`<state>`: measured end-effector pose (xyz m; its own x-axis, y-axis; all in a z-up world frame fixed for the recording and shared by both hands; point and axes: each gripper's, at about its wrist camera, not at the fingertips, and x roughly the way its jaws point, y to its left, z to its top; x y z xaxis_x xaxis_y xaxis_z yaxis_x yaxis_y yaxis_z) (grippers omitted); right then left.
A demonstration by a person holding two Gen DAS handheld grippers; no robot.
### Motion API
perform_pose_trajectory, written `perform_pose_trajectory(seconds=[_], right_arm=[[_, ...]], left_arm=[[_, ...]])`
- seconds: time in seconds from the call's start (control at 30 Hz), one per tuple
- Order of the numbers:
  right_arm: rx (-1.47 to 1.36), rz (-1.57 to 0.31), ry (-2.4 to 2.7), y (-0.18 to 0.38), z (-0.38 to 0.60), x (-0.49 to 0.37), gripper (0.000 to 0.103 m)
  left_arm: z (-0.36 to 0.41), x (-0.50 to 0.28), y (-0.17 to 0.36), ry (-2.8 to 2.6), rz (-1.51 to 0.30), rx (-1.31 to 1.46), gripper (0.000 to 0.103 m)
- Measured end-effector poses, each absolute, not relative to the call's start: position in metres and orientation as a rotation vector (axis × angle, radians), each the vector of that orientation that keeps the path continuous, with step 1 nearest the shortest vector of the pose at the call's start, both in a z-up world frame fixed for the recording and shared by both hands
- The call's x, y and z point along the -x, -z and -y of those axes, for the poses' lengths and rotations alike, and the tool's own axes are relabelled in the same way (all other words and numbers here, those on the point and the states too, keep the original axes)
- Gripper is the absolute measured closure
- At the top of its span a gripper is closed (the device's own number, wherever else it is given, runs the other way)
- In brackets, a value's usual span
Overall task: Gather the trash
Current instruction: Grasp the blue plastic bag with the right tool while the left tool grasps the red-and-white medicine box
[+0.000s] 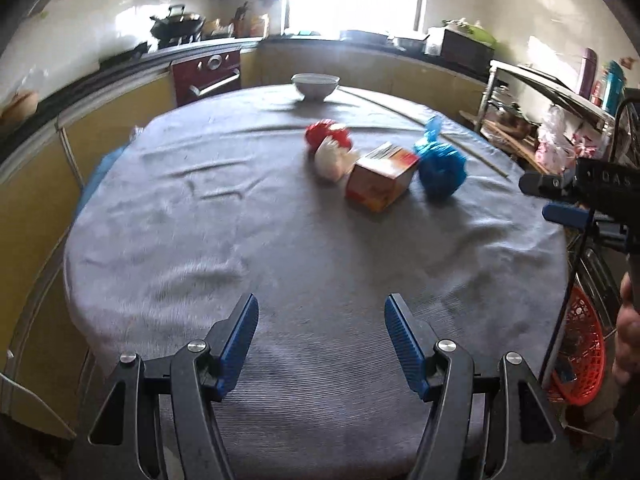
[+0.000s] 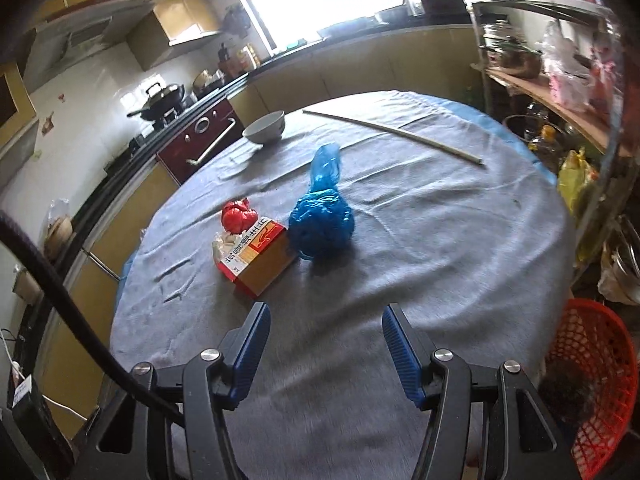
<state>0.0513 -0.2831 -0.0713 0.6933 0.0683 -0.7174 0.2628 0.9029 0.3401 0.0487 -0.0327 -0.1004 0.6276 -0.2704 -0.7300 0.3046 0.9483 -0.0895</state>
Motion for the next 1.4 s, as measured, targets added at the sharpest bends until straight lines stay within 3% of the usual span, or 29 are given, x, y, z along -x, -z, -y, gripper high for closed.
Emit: perform_pose_trajectory(seconds=[0.3, 0.83, 1.4], right_arm=[[-0.445, -0.839, 0.098, 0.094, 0.287, -0.11, 0.041], [-0.597, -0.804, 0.051, 0.113, 0.311, -0.179, 0.04], [-0.811, -0.8, -0.039, 0.153, 0.347, -0.197, 0.036]], left_arm=[[0.033, -0.079, 0.118, 0.328, -0.905, -0.004, 0.037], [0.103, -0.176, 0.089, 0.422, -0.841, -0.038, 0.036], [0.138, -0.184, 0.118, 0.549, -0.947, -0.061, 0.034]])
